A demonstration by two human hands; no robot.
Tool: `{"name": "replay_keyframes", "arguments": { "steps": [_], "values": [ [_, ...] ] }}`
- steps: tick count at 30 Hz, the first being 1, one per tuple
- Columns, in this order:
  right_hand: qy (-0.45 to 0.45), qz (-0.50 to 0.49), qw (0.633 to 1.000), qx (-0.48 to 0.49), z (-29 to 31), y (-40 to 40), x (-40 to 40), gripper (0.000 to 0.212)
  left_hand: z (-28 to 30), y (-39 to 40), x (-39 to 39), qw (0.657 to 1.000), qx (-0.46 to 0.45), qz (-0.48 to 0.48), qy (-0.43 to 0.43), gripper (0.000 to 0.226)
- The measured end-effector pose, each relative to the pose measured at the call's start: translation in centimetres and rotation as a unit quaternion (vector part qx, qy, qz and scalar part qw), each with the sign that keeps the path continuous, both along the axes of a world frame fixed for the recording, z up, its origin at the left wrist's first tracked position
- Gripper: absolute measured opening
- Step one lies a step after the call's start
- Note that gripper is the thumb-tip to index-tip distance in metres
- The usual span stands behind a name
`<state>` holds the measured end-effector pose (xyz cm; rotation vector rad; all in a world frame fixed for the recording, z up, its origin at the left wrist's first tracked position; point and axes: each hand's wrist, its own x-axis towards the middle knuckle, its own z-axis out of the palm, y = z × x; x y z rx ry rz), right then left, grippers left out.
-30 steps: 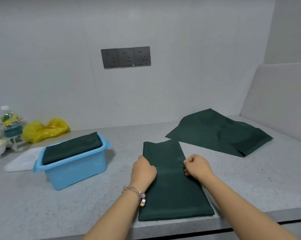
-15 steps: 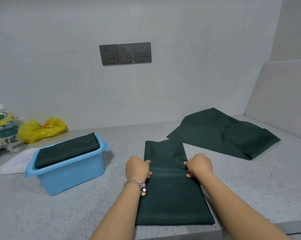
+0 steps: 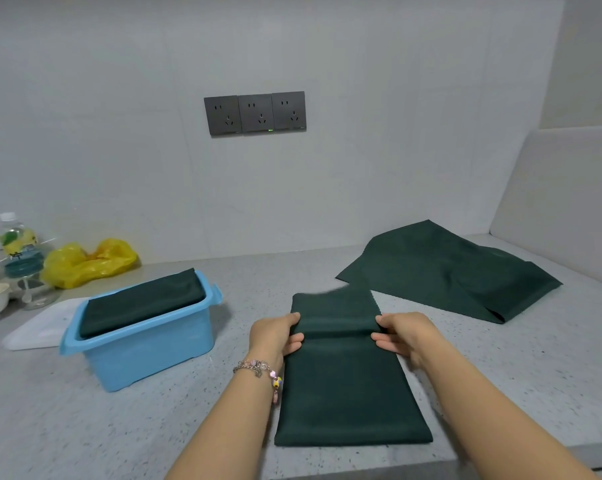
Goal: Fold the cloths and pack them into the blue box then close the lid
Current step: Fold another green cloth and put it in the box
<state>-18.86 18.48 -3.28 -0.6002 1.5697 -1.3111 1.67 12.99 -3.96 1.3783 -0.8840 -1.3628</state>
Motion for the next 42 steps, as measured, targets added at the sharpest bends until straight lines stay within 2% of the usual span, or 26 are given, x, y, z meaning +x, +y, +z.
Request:
{"name": "replay_keyframes", "arguments": {
  "steps": [5,11,14,16,18,22,28,32,34,36,38,40,42],
  "values": [
    [-0.021,0.023,0.999,-0.012,0.1,-0.1,-0.3,0.003,0.6,0.2,0.6,0.998,0.029,-0.055,0.023,0.019],
    [-0.053,0.044,0.997,-0.028,0.2,0.3,-1.0,0.023,1.0,0.5,1.5,0.991,0.036,-0.125,0.035,0.013],
    [-0.061,0.06,0.996,-0.04,0.3,0.6,-1.1,0.017,1.2,0.7,2.0,0.986,0.032,-0.15,0.059,0.016],
    [-0.037,0.059,0.997,-0.042,0.1,0.5,-0.9,0.022,1.1,0.8,1.8,0.986,0.021,-0.163,0.039,0.021],
    [-0.019,0.052,0.997,-0.05,-0.2,0.4,-0.5,0.023,0.9,0.9,1.6,0.986,-0.002,-0.165,0.017,0.015],
    [-0.027,0.063,0.995,-0.07,-0.6,0.4,-0.7,0.019,0.6,0.9,2.0,0.983,-0.017,-0.18,0.025,0.012],
    [-0.077,0.096,0.988,-0.096,-0.4,1.2,-1.6,0.013,-0.1,1.2,3.3,0.965,-0.067,-0.248,0.053,0.02],
    [-0.137,0.1,0.978,-0.124,-0.7,1.8,-2.1,0.026,-0.4,1.5,3.5,0.959,-0.101,-0.256,0.068,0.016],
    [-0.151,0.097,0.973,-0.144,-0.8,1.7,-2.0,0.027,-0.2,1.9,3.2,0.962,-0.102,-0.246,0.064,0.026],
    [-0.119,0.088,0.979,-0.143,-0.9,1.8,-1.8,0.021,-0.1,2.5,3.1,0.964,-0.107,-0.239,0.052,0.047],
    [-0.05,0.088,0.987,-0.123,-1.1,1.9,-1.5,0.027,-0.2,2.8,3.0,0.96,-0.124,-0.249,0.004,0.054],
    [0.038,0.113,0.988,-0.101,-1.2,2.0,-1.2,0.026,-0.2,3.0,3.0,0.958,-0.133,-0.25,-0.048,0.045],
    [0.103,0.129,0.982,-0.096,-1.3,2.4,-1.0,0.016,-0.4,3.3,3.0,0.956,-0.131,-0.25,-0.086,0.028]
  ]
}}
